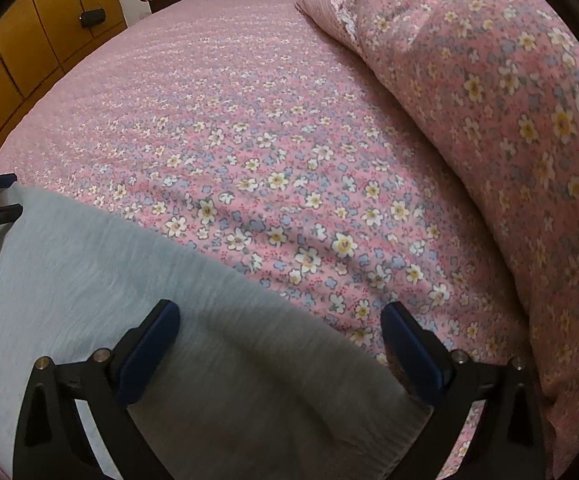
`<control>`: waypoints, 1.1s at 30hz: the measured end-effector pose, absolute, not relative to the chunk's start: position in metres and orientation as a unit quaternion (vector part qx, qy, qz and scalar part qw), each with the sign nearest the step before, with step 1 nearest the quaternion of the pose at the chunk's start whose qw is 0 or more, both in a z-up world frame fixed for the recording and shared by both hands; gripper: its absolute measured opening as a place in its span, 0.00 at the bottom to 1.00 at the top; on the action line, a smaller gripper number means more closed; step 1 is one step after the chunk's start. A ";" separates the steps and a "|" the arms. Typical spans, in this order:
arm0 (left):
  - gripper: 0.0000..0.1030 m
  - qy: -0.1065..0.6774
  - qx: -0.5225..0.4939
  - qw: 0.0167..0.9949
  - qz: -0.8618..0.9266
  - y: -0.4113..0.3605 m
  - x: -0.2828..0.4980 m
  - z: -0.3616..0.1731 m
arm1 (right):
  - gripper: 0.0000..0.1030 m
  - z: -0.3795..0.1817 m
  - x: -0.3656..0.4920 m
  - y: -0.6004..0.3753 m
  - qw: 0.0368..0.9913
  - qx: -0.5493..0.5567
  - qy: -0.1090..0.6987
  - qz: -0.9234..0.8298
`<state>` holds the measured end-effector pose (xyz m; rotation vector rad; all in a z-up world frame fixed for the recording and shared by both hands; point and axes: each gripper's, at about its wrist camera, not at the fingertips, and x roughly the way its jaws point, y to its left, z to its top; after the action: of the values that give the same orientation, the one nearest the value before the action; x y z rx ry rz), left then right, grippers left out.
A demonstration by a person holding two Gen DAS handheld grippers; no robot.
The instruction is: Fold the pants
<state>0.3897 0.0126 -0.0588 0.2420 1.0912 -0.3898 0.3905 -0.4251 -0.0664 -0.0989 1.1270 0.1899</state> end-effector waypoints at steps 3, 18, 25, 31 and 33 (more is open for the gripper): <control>0.58 0.515 0.117 0.829 -0.184 0.007 0.382 -0.053 | 0.87 -0.061 0.388 -0.423 0.839 -0.047 0.533 0.101; 0.00 0.484 0.106 0.858 -0.136 -0.007 0.372 0.004 | 0.05 0.005 0.369 -0.412 0.863 -0.044 0.488 0.126; 0.00 0.446 0.092 0.882 -0.122 -0.004 0.357 0.039 | 0.05 0.040 0.361 -0.412 0.881 -0.059 0.457 0.109; 0.00 0.420 0.076 0.897 -0.118 0.011 0.322 0.067 | 0.05 0.063 0.320 -0.404 0.893 -0.072 0.429 0.114; 0.00 0.412 0.069 0.901 -0.117 0.013 0.304 0.076 | 0.05 0.070 0.305 -0.402 0.895 -0.078 0.424 0.116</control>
<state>0.3036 0.0133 0.0762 0.1428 0.8533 -0.2419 0.3048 -0.4021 0.0698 -0.1621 0.8784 0.2404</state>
